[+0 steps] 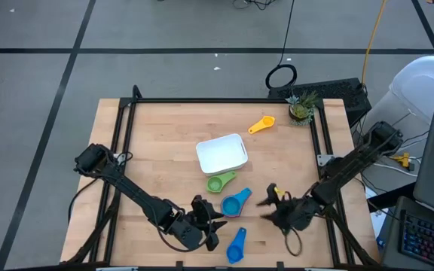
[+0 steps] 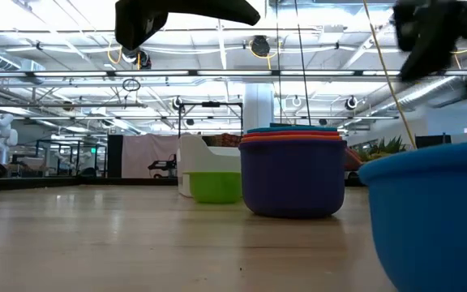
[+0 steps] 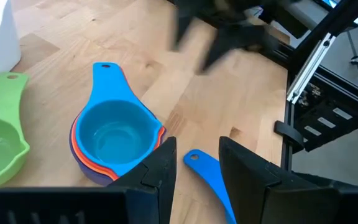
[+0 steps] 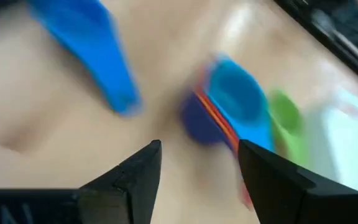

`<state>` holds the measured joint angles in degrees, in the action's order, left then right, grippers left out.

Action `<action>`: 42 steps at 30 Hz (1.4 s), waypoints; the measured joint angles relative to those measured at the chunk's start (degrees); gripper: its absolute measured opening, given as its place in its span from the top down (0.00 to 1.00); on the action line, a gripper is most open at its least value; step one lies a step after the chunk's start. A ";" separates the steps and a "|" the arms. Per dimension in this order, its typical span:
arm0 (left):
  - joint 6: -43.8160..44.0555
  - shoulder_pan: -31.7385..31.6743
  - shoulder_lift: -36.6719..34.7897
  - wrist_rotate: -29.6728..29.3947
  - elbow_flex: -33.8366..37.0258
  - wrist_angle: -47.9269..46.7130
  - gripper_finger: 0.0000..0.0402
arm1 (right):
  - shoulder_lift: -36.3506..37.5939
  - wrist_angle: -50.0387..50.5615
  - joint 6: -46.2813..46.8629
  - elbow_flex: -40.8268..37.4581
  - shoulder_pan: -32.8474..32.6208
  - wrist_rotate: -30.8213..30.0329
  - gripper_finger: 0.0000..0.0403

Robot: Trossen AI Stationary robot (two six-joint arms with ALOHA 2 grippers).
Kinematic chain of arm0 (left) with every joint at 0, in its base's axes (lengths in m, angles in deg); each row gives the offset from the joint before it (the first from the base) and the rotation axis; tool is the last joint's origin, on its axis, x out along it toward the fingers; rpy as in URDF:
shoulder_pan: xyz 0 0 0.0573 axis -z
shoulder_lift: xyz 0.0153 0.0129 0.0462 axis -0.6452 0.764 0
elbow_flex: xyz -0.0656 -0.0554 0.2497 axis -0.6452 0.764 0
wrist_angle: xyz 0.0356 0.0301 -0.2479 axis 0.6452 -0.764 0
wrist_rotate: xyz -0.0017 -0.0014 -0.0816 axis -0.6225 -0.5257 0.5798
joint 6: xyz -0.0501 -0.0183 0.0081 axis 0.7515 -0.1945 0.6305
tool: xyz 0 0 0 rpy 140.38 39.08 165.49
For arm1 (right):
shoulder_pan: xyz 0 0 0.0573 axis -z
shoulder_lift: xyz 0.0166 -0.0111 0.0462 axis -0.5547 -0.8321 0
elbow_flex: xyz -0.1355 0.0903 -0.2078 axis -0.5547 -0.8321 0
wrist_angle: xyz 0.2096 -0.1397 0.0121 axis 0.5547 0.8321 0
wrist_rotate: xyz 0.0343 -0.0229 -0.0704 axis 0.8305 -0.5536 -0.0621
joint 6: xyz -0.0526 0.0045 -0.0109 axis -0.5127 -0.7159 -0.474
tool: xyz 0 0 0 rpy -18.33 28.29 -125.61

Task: Nest measuring cups in basket
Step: Stack the blue measuring cup on top of the stacked measuring cups

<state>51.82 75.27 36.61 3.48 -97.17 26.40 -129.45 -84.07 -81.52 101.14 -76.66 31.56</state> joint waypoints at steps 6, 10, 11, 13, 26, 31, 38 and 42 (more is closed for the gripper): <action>0.03 0.00 -0.01 -0.04 0.00 -2.36 0.70 | -0.46 10.23 -0.26 13.09 -3.07 9.57 0.51; 1.10 0.00 -0.01 -0.11 0.00 -8.92 0.70 | -6.59 19.89 1.02 24.26 -3.35 14.33 0.51; 2.51 0.06 -0.02 0.05 0.00 -11.72 0.70 | -8.62 21.74 1.49 26.84 -3.35 15.59 0.51; 6.30 0.29 0.00 1.29 0.00 -17.33 0.70 | -12.78 23.95 2.62 31.38 -3.33 18.15 0.51; 30.27 4.99 -0.01 1.71 0.00 -36.60 0.70 | -27.53 25.10 6.83 40.33 1.13 21.57 0.51; 31.71 5.21 -0.01 1.68 0.00 -36.34 0.70 | -27.30 27.09 8.29 40.47 2.70 25.75 0.51; 30.26 5.07 -0.02 -0.41 0.00 -36.32 0.70 | -29.68 27.43 8.20 40.47 2.86 30.33 0.51; 30.38 5.07 -0.02 -0.82 0.00 -36.26 0.70 | -33.14 22.51 8.38 40.45 2.91 32.78 0.51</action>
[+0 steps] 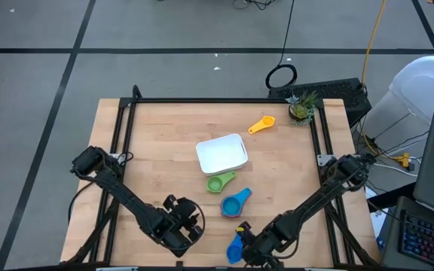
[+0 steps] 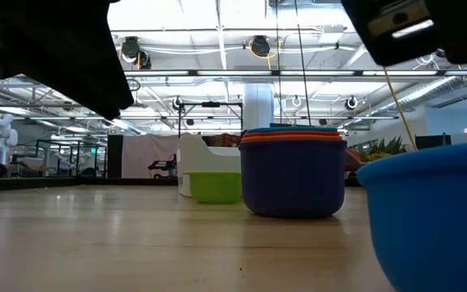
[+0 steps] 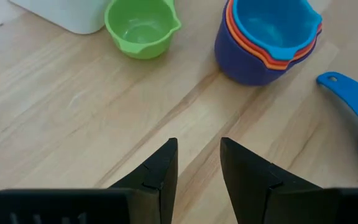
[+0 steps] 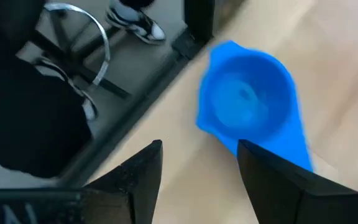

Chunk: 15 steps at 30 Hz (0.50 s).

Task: Nest measuring cups in basket
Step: Stack the blue measuring cup on top of the stacked measuring cups

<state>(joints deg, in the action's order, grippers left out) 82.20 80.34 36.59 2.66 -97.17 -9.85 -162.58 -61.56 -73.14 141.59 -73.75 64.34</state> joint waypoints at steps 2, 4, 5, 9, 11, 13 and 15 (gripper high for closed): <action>0.10 0.11 0.00 -0.02 0.00 0.34 0.70 | -1.50 -1.44 -0.01 0.62 0.10 0.50 0.51; 0.12 0.17 0.00 -0.04 0.00 0.82 0.70 | -2.93 -1.54 -0.20 1.81 0.10 0.47 0.51; 0.12 0.30 0.02 -0.07 0.00 0.92 0.70 | -3.28 -1.60 -0.40 2.16 0.12 0.43 0.51; 0.14 0.66 0.00 -0.09 0.00 1.62 0.70 | -3.50 -3.19 -0.64 2.49 0.12 0.34 0.51; 0.09 0.74 0.00 -0.70 0.00 2.01 0.70 | -3.50 -2.60 -0.69 2.49 0.12 -0.66 0.51; 0.09 0.81 0.00 -1.18 0.00 2.11 0.70 | -3.54 -1.89 -1.39 2.49 0.11 -2.50 0.51; 0.08 0.85 0.00 -1.49 0.00 2.20 0.70 | -3.54 -1.59 -2.27 2.47 0.21 -3.81 0.51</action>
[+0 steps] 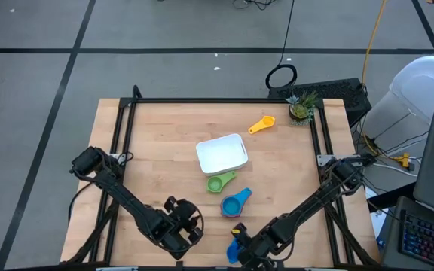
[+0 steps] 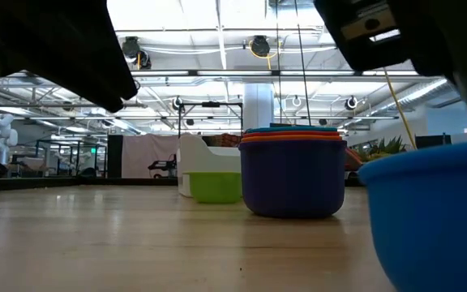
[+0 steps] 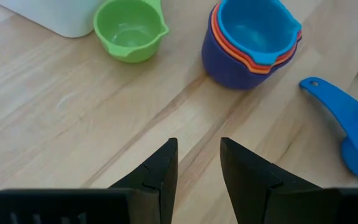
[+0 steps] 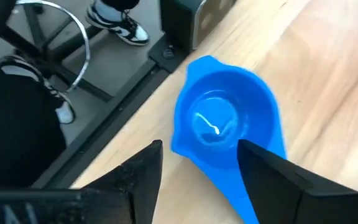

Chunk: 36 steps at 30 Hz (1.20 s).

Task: Nest measuring cups in basket
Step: Stack the blue measuring cup on top of the stacked measuring cups

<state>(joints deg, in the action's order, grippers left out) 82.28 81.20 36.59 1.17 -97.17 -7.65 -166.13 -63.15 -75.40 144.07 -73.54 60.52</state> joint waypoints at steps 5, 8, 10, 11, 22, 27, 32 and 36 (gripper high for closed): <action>0.00 0.22 0.00 -0.89 0.00 0.34 0.70 | 0.00 0.23 -1.14 0.00 0.46 -0.18 0.55; -0.02 0.22 0.00 -0.97 0.00 0.69 0.70 | 0.00 0.43 -1.99 0.00 0.48 0.92 0.58; -0.02 0.22 0.00 -0.98 0.00 0.66 0.70 | -0.01 0.42 -1.99 0.00 0.52 2.63 0.59; -0.02 0.22 0.00 -1.01 0.00 0.66 0.70 | -0.17 0.37 -1.92 0.00 0.52 2.94 0.59; -1.14 0.22 0.00 -5.50 0.00 2.50 0.70 | -4.94 -0.36 -4.66 0.21 0.89 2.67 0.71; -2.16 0.22 -0.02 -5.52 0.00 3.22 0.70 | -3.44 -0.52 -6.87 0.06 0.67 -0.76 0.96; -2.30 0.17 -0.03 -5.58 0.00 3.23 0.70 | -1.24 1.00 -7.04 -0.18 -0.06 -4.03 0.99; -2.56 0.15 -0.07 -5.94 0.00 3.44 0.70 | 1.65 0.72 -6.19 -0.18 -1.32 -4.73 1.00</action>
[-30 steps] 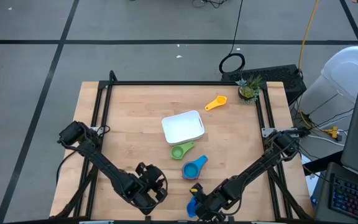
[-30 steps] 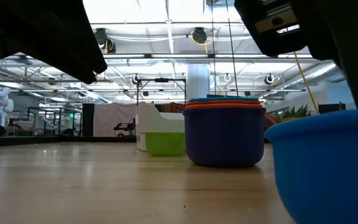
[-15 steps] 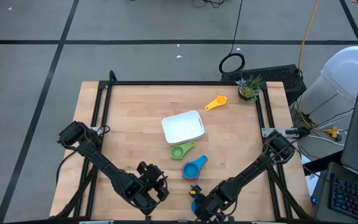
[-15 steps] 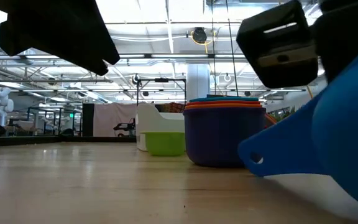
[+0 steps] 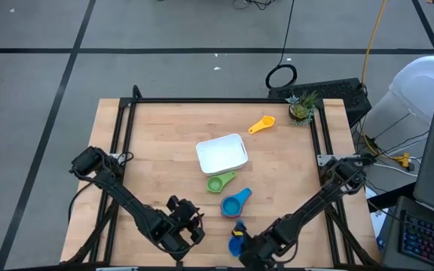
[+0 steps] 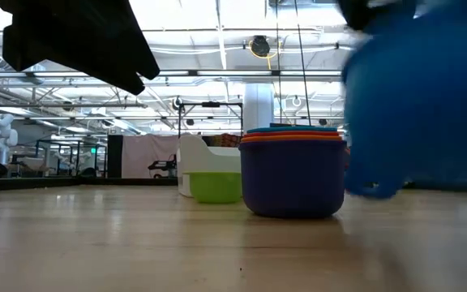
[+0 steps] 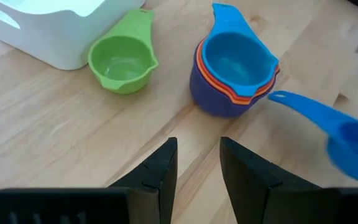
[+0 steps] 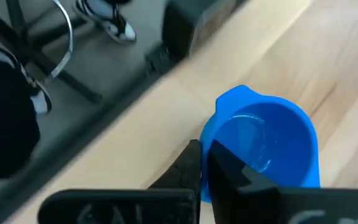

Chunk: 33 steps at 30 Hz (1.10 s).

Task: Nest measuring cups in basket
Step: Stack the blue measuring cup on top of the stacked measuring cups

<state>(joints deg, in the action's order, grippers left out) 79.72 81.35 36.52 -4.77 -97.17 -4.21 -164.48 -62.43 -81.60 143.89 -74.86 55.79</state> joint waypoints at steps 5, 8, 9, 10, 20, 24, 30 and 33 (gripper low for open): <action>0.02 0.00 0.00 -0.06 0.00 0.07 0.70 | 5.76 0.05 1.91 0.51 -1.63 -3.31 1.00; 0.02 0.00 0.00 -0.06 0.00 0.17 0.70 | 9.40 2.76 1.68 2.00 -1.62 -9.59 1.00; 0.02 -0.06 0.00 -0.18 0.00 0.17 0.70 | 10.29 4.28 1.90 2.21 -1.01 -11.65 1.00; 0.02 -0.14 0.00 -0.53 0.00 0.17 0.70 | 11.01 5.85 2.22 2.40 -0.07 -13.58 1.00; -2.03 -0.70 0.00 -1.44 0.00 2.97 0.70 | 10.16 14.43 7.58 2.42 12.12 -8.88 1.00; -2.97 -0.68 0.00 -1.44 0.00 3.60 0.70 | 9.37 14.90 10.34 2.38 14.91 -5.33 1.00; -3.78 -0.68 0.00 -1.44 0.00 3.63 0.70 | 7.51 15.45 13.13 2.38 17.33 0.02 1.00; -3.91 -0.68 0.00 -1.46 0.00 3.62 0.70 | 7.11 15.60 14.60 2.38 17.90 1.69 1.00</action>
<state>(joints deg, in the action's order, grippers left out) 75.81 80.67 36.52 -6.23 -97.17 -0.58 -157.37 -46.84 -67.00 146.27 -56.96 57.48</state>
